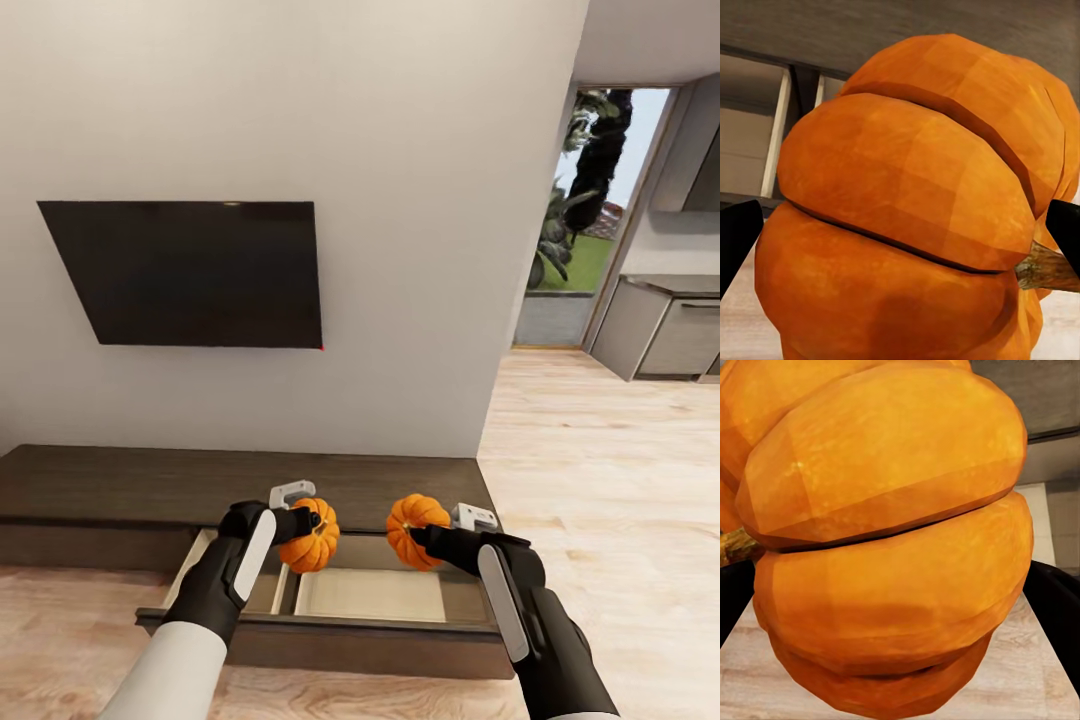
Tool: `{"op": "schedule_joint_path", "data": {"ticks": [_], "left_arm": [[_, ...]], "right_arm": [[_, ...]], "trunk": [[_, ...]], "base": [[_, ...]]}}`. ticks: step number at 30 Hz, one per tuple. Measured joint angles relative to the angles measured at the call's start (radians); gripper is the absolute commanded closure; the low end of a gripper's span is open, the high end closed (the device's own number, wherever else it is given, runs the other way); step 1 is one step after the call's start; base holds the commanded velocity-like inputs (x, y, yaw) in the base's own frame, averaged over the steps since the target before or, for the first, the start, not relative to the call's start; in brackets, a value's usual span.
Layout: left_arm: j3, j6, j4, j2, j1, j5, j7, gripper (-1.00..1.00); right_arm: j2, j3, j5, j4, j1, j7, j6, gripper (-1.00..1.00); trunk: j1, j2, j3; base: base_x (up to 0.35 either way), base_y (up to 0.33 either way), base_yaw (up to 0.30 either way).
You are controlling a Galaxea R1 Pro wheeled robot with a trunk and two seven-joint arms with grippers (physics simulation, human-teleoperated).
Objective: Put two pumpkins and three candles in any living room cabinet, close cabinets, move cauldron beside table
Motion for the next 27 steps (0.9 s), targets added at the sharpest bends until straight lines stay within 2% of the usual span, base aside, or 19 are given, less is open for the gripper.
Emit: {"op": "schedule_joint_path", "data": {"ticks": [2,5,12,15,18,19,21,27], "left_arm": [[0.000,-0.013,0.006,0.000,0.000,-0.001,0.001,1.00],[-0.003,-0.068,0.041,0.000,0.001,-0.002,0.002,1.00],[-0.066,-0.116,0.082,0.000,0.000,-0.003,0.009,1.00],[-0.075,-0.143,0.084,0.000,0.000,-0.005,0.055,1.00],[-0.078,-0.161,0.088,0.000,0.000,-0.003,0.122,1.00],[-0.079,-0.165,0.090,0.000,0.000,-0.002,0.129,1.00],[-0.088,-0.186,0.101,0.000,0.001,0.002,0.145,1.00],[-0.117,-0.239,0.144,0.000,0.000,0.004,0.156,1.00]], "right_arm": [[0.000,0.002,0.000,0.002,0.000,-0.001,-0.001,1.00],[0.000,-0.002,0.000,0.007,0.000,-0.002,-0.001,1.00],[0.001,0.002,0.011,0.013,0.000,-0.006,-0.002,1.00],[0.000,-0.002,0.017,0.028,0.000,-0.033,0.000,1.00],[-0.001,-0.004,0.012,0.037,-0.001,-0.101,-0.001,1.00],[-0.001,-0.005,0.017,0.038,-0.001,-0.110,0.000,1.00],[0.000,-0.004,0.001,0.039,-0.001,-0.129,-0.002,1.00],[0.000,-0.003,0.001,0.040,-0.001,-0.141,-0.003,1.00]], "trunk": [[0.008,-0.014,-0.006],[0.019,-0.035,-0.016],[0.046,-0.084,-0.038],[0.058,-0.105,-0.047],[0.069,-0.126,-0.056],[0.073,-0.133,-0.060],[0.080,-0.147,-0.066],[0.103,-0.189,-0.085]], "base": [[0.000,0.000,0.000],[0.000,0.000,0.000],[0.000,0.000,0.000],[0.000,0.000,0.000],[0.000,0.000,0.000],[0.000,0.000,0.000],[0.000,0.000,0.000],[0.000,0.000,0.000]]}}
